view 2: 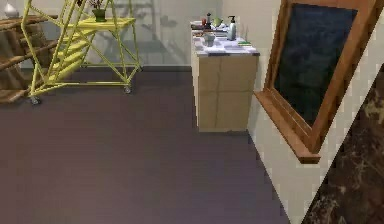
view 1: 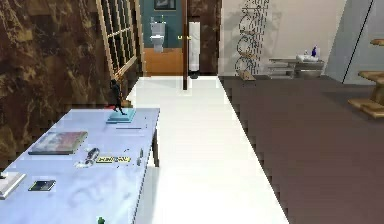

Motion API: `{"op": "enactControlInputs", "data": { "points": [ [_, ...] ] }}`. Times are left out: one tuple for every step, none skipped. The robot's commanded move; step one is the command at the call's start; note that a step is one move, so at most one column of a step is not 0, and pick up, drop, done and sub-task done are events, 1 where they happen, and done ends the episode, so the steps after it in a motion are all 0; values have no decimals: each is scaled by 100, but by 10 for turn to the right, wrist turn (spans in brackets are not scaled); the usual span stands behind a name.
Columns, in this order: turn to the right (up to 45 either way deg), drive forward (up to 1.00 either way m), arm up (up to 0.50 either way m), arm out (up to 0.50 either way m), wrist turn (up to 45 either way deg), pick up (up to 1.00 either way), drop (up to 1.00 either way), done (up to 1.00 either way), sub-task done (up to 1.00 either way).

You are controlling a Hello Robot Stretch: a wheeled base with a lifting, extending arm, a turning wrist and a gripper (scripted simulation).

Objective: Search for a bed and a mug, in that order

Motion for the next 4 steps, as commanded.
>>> {"op": "enactControlInputs", "data": {
  "points": [
    [0, 100, 0, 0, 0, 0, 0, 0, 0],
    [0, 95, 0, 0, 0, 0, 0, 0, 0],
    [-240, 0, 0, 0, 0, 0, 0, 0, 0],
    [0, 100, 0, 0, 0, 0, 0, 0, 0]
  ]
}}
